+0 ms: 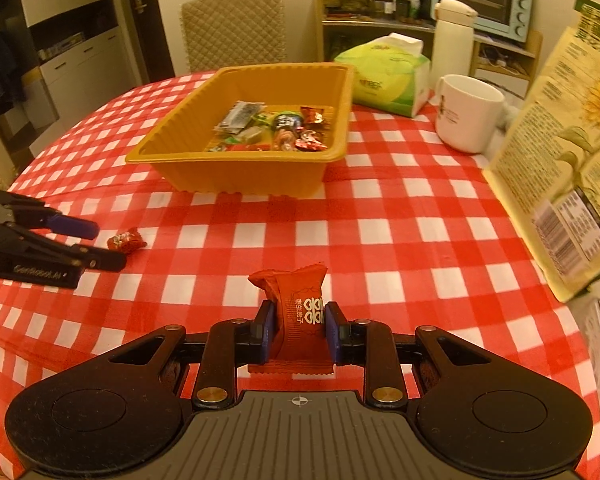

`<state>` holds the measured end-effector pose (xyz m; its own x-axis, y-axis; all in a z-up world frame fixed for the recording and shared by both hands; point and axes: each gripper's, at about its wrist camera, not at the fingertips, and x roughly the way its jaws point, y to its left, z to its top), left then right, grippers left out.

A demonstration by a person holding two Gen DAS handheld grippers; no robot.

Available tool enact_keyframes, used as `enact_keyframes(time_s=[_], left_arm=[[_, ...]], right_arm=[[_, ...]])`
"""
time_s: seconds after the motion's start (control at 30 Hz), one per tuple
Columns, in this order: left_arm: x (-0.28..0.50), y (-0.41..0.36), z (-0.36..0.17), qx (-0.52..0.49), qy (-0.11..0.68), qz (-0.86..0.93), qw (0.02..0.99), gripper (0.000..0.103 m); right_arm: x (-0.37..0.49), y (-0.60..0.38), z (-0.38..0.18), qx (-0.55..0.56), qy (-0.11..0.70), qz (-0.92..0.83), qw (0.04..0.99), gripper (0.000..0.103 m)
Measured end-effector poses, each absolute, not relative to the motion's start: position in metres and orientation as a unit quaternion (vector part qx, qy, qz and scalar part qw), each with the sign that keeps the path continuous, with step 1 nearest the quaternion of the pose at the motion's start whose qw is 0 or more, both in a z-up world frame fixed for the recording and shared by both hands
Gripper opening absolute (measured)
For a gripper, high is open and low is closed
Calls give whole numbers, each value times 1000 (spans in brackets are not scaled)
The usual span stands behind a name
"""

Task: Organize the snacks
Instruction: 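Grasp the red pillow-shaped candy with the right gripper while the left approaches the small red candy, then grasp the small red-wrapped candy with the left gripper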

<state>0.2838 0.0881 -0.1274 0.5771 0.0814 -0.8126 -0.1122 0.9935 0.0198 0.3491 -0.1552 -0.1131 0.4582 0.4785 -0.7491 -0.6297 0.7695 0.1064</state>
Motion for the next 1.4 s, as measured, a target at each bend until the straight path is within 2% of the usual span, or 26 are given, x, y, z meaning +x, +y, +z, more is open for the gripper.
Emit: enact_keyframes(time_s=[0.17, 0.27, 0.33, 0.4, 0.5, 1.03, 1.4], left_arm=[[295, 89, -133, -7, 461, 47, 886, 45], [299, 88, -137, -7, 467, 42, 883, 38], [301, 87, -139, -8, 471, 39, 881, 29], [302, 88, -139, -11, 472, 40, 881, 28], [303, 89, -139, -17, 473, 42, 880, 20], [287, 95, -127, -38, 465, 62, 882, 18], [262, 105, -87, -77, 423, 80, 899, 18]], right_arm=[[348, -165, -112, -88, 408, 315, 852, 27], [347, -169, -112, -86, 409, 310, 854, 27], [347, -171, -112, -86, 410, 308, 855, 27], [347, -172, -112, -85, 410, 307, 855, 27], [347, -173, -111, -85, 409, 307, 855, 27], [347, -165, -107, -86, 402, 324, 852, 27], [349, -155, -99, -77, 394, 345, 848, 27]])
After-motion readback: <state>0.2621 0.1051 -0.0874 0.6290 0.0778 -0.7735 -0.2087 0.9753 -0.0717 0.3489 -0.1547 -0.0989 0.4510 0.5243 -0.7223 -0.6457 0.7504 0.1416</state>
